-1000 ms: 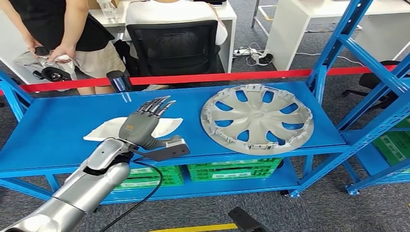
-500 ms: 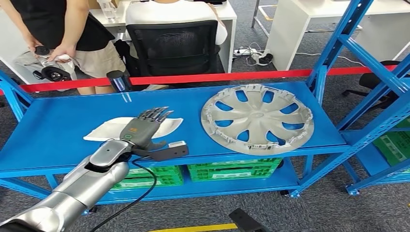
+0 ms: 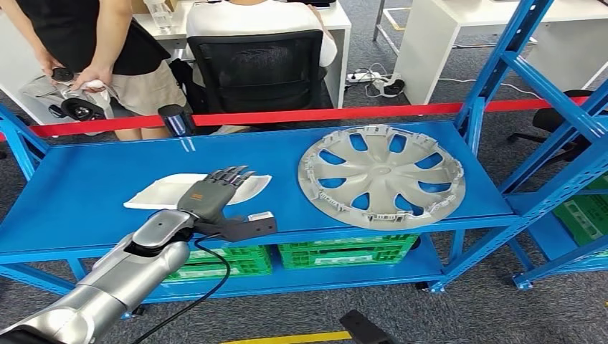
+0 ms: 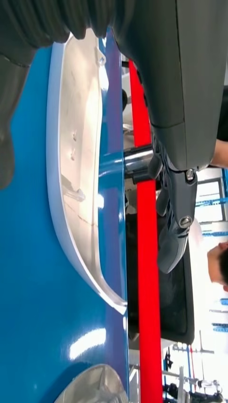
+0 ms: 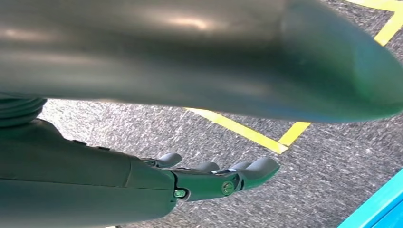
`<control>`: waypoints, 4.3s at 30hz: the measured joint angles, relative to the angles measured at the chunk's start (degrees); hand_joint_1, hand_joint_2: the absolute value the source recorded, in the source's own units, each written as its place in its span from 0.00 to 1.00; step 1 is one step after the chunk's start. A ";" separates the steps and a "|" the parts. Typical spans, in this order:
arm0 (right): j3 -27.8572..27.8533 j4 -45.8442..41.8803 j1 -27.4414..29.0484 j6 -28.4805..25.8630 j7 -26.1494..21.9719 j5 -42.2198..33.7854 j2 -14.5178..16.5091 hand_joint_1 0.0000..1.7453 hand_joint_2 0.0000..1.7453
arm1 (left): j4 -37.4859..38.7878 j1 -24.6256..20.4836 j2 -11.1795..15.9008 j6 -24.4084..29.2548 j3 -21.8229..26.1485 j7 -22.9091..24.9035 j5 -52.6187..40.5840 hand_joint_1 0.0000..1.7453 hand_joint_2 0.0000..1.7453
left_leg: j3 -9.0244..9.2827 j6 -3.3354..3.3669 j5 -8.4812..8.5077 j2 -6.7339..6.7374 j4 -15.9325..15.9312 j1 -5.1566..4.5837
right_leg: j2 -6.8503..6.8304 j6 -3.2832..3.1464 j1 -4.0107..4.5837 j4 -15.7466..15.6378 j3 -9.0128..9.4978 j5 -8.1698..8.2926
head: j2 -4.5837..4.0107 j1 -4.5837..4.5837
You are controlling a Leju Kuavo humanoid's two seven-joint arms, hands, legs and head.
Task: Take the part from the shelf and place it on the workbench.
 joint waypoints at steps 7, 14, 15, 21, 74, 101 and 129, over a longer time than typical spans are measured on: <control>0.00 0.00 0.01 -0.21 0.00 0.03 0.00 0.00 0.00 | -0.01 0.00 -0.04 0.35 0.41 0.63 0.17 0.00 1.00 | 0.00 0.00 0.00 0.00 0.00 0.00 | 0.00 0.00 0.00 0.00 0.00 0.00 | 0.01 0.00; 0.00 0.00 0.10 -0.51 0.16 0.50 0.00 0.00 0.00 | -0.01 -0.03 -0.11 0.72 1.14 2.33 -0.43 0.00 1.00 | 0.00 0.00 0.00 0.00 0.00 0.00 | 0.00 0.00 0.00 0.00 0.00 0.00 | 0.01 0.00; 0.00 0.00 0.09 -0.45 0.20 0.64 0.00 0.00 0.00 | -0.01 -0.03 -0.11 0.72 1.24 2.51 -0.55 0.00 1.00 | 0.00 0.00 0.00 0.00 0.00 0.00 | 0.00 0.00 0.00 0.00 0.00 0.00 | 0.01 0.00; 0.00 -0.02 0.02 -0.20 0.36 1.03 -0.04 0.00 0.00 | 0.43 -0.01 -0.02 0.72 2.00 3.93 -1.47 0.00 1.00 | -0.01 0.00 0.00 0.00 0.00 0.00 | 0.00 0.00 0.00 0.00 0.00 0.00 | 0.01 0.00; -1.55 -0.75 0.27 -1.74 1.17 1.66 -0.54 0.00 0.00 | 5.02 0.40 0.00 -0.63 4.52 8.96 -4.78 1.00 1.00 | -0.02 0.00 0.00 -0.01 0.00 0.00 | -0.01 0.00 0.00 0.00 0.00 0.00 | -0.01 0.00; -4.68 -3.82 2.24 -2.66 -0.61 2.26 -1.65 0.00 0.00 | -0.39 2.04 -0.17 -3.01 13.76 -7.49 14.51 1.00 1.00 | 0.09 0.00 0.00 -0.03 0.00 0.00 | -0.04 0.00 0.00 0.00 0.13 0.00 | 0.00 0.00; -7.99 -4.46 3.88 -2.30 -3.02 5.14 -1.84 0.00 0.00 | -29.38 12.03 0.45 -5.55 18.13 -13.86 33.25 1.00 1.00 | 0.04 0.03 -0.03 -0.02 0.00 0.00 | -0.03 0.01 0.00 -0.03 0.09 -0.01 | 0.00 0.00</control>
